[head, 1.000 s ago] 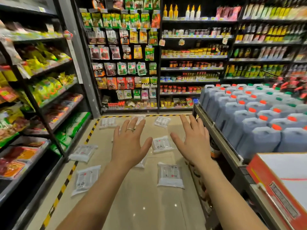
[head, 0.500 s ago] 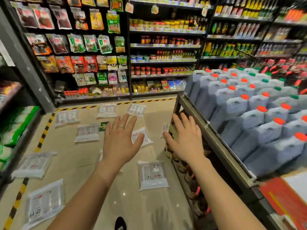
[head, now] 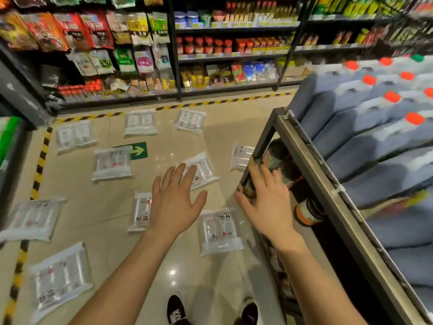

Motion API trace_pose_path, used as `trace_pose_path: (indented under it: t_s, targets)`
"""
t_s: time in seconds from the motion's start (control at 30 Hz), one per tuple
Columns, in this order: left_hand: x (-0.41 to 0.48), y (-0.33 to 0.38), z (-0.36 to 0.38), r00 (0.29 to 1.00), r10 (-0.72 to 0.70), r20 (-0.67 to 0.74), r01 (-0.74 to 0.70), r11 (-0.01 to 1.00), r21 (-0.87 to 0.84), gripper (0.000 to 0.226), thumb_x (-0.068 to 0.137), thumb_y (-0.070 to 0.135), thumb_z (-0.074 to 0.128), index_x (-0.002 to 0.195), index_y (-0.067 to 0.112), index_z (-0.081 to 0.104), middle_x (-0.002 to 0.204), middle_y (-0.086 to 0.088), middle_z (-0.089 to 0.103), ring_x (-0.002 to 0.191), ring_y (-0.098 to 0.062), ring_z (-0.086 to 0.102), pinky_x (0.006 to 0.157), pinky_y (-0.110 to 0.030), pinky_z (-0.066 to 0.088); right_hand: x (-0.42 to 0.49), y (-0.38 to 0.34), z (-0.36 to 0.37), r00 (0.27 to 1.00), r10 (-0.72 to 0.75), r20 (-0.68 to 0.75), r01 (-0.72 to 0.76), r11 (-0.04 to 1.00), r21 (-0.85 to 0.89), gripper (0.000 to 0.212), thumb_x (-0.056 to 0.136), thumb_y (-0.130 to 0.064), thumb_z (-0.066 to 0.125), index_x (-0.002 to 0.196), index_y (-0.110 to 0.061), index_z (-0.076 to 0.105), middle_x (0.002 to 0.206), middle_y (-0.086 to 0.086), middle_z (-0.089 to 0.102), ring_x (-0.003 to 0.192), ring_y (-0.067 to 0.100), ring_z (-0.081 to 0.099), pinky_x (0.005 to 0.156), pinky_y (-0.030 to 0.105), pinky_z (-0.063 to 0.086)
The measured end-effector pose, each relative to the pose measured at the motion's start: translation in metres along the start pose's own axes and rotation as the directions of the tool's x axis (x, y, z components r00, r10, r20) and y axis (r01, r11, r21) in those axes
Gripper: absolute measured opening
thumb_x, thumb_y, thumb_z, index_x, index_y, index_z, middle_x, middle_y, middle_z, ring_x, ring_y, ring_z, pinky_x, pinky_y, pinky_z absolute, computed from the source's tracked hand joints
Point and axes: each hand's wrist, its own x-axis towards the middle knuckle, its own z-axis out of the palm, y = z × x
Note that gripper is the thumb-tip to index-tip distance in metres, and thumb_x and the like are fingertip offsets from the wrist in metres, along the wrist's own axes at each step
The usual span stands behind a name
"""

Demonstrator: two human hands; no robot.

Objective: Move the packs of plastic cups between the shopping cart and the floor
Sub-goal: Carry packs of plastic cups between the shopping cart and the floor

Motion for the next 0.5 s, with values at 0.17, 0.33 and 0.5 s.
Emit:
trace_pose_path:
  t_s: [0.17, 0.33, 0.5]
  targets:
    - [0.042, -0.005, 0.067, 0.995, -0.081, 0.059, 0.083, 0.996, -0.032, 0.077, 0.085, 0.064, 0.025, 0.151, 0.025, 0.035, 0.154, -0.008, 0.039, 0.141, -0.031, 0.034, 0.114, -0.052, 0.025, 0.042, 0.040, 0.061, 0.994, -0.001, 0.114, 0.000, 1.000, 0.011, 0.075, 0.088, -0.065, 0.035, 0.149, -0.022, 0.035, 0.151, 0.014, 0.039, 0.140, 0.040, 0.031, 0.109, 0.054, 0.034]
    - [0.076, 0.001, 0.143, 0.974, -0.194, 0.113, 0.199, 0.979, -0.033, 0.078, 0.084, 0.064, 0.024, 0.152, 0.026, 0.031, 0.156, -0.005, 0.036, 0.144, -0.031, 0.030, 0.116, -0.051, 0.021, 0.082, 0.092, 0.128, 0.972, -0.041, 0.230, 0.029, 0.998, 0.056, 0.072, 0.091, -0.061, 0.040, 0.151, -0.022, 0.034, 0.153, 0.014, 0.035, 0.143, 0.036, 0.027, 0.109, 0.051, 0.031]
    - [0.094, -0.007, 0.230, 0.948, -0.284, 0.147, 0.286, 0.958, 0.007, 0.074, 0.088, 0.061, 0.033, 0.151, 0.022, 0.036, 0.152, -0.012, 0.041, 0.139, -0.035, 0.038, 0.110, -0.055, 0.032, 0.122, 0.145, 0.211, 0.928, -0.043, 0.371, 0.030, 0.999, 0.042, 0.075, 0.093, -0.061, 0.043, 0.155, -0.028, 0.017, 0.162, 0.007, 0.019, 0.148, 0.026, 0.017, 0.117, 0.043, 0.020]
